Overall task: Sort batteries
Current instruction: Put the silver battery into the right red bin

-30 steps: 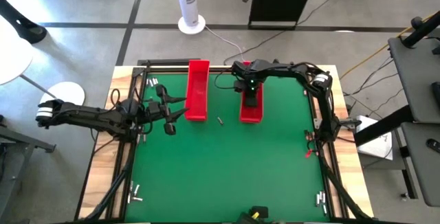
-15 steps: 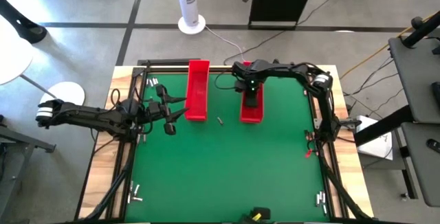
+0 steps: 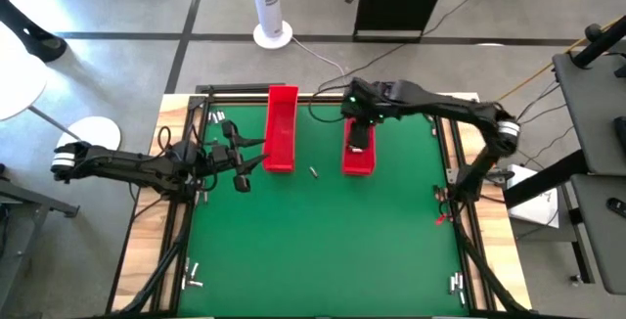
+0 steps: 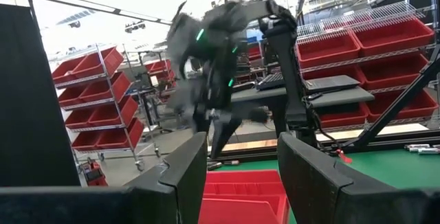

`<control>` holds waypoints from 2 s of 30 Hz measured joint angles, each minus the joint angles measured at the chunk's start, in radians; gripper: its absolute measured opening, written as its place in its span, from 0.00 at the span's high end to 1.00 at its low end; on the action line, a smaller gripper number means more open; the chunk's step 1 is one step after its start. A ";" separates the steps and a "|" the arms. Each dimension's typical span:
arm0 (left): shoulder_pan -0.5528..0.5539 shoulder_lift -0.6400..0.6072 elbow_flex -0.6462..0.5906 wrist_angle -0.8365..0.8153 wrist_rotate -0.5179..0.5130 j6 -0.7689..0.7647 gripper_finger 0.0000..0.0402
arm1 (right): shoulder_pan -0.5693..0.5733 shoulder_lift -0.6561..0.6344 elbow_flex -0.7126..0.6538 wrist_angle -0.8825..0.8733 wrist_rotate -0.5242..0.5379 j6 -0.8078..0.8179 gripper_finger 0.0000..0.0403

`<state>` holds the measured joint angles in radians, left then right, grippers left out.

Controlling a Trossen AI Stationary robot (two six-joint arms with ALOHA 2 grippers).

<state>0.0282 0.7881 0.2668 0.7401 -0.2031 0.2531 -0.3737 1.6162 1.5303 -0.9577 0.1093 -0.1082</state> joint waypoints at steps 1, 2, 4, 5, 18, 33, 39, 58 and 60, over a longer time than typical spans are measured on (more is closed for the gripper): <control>0.000 0.000 0.000 0.001 0.000 0.000 0.61 | 0.027 -0.023 -0.002 0.029 0.000 0.050 0.64; 0.000 0.000 0.000 0.002 0.000 0.000 0.61 | 0.058 -0.042 -0.005 0.057 0.000 0.094 0.64; 0.000 0.000 0.000 0.010 0.000 0.000 0.61 | 0.129 -0.067 -0.009 0.112 0.007 0.125 0.64; 0.000 0.000 0.000 0.016 0.000 0.000 0.61 | 0.167 -0.073 -0.010 0.140 0.024 0.130 0.64; 0.000 -0.001 0.000 0.013 0.069 -0.010 0.61 | 0.430 0.114 -0.076 0.526 0.373 0.405 0.59; -0.001 -0.057 0.000 0.027 0.117 -0.079 0.61 | 0.391 0.398 0.014 0.457 0.303 0.660 0.41; -0.001 -0.067 0.000 0.030 0.140 -0.099 0.61 | 0.360 0.399 0.015 0.408 0.259 0.684 0.45; -0.001 -0.070 0.000 0.046 0.143 -0.105 0.61 | 0.343 0.398 0.120 0.264 0.152 0.521 0.46; -0.001 -0.070 0.000 0.046 0.143 -0.105 0.61 | 0.339 0.398 0.125 0.252 0.143 0.479 0.46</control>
<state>0.0269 0.7181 0.2672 0.7860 -0.0597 0.1478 -0.0351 2.0144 1.6556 -0.7060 0.2520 0.3711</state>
